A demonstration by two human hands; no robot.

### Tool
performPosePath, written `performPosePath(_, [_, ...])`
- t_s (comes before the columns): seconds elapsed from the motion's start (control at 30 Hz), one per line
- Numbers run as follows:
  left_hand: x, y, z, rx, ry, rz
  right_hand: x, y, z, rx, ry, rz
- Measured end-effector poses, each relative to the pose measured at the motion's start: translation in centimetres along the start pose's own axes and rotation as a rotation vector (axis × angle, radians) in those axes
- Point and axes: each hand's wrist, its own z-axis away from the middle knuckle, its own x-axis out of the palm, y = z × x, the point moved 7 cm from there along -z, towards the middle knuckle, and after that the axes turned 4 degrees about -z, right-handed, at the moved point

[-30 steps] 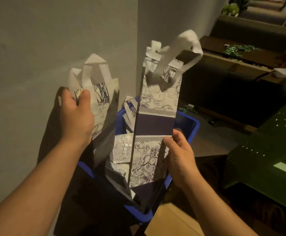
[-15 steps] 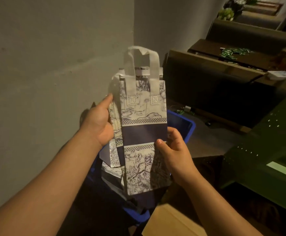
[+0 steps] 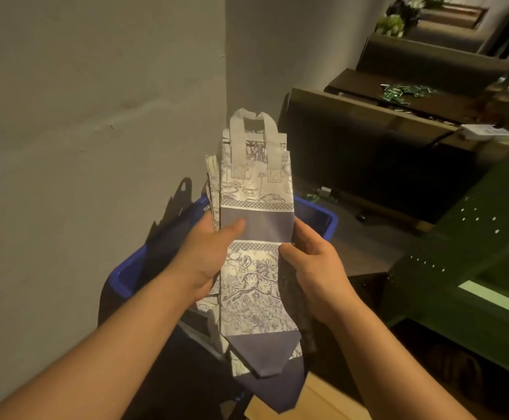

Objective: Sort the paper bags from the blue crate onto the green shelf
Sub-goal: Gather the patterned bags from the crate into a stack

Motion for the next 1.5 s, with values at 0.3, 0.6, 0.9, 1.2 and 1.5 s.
performPosePath(0.3, [0.3,-2.9,-1.0,-0.194,0.014,0.238,-1.3,2.0,1.0,0.022,0.135,-0.026])
performPosePath(0.6, [-1.3,-4.7,-1.2,-0.291,0.096,0.146,-0.8,3.6,1.9,0.206,0.021,-0.228])
performPosePath(0.9, [-0.2,-4.4,-0.6,-0.203,0.059,0.093,-0.1,3.7,2.3,0.084,-0.026,0.127])
performPosePath(1.2, [1.1,-6.1,-1.2,-0.173,0.015,0.013,-1.1,5.3,2.7,0.229,0.056,-0.067])
performPosePath(1.5, [-4.8,-11.4,-6.4,-0.458,0.222,0.131,-5.8,6.9,2.3,0.28,0.311,-0.152])
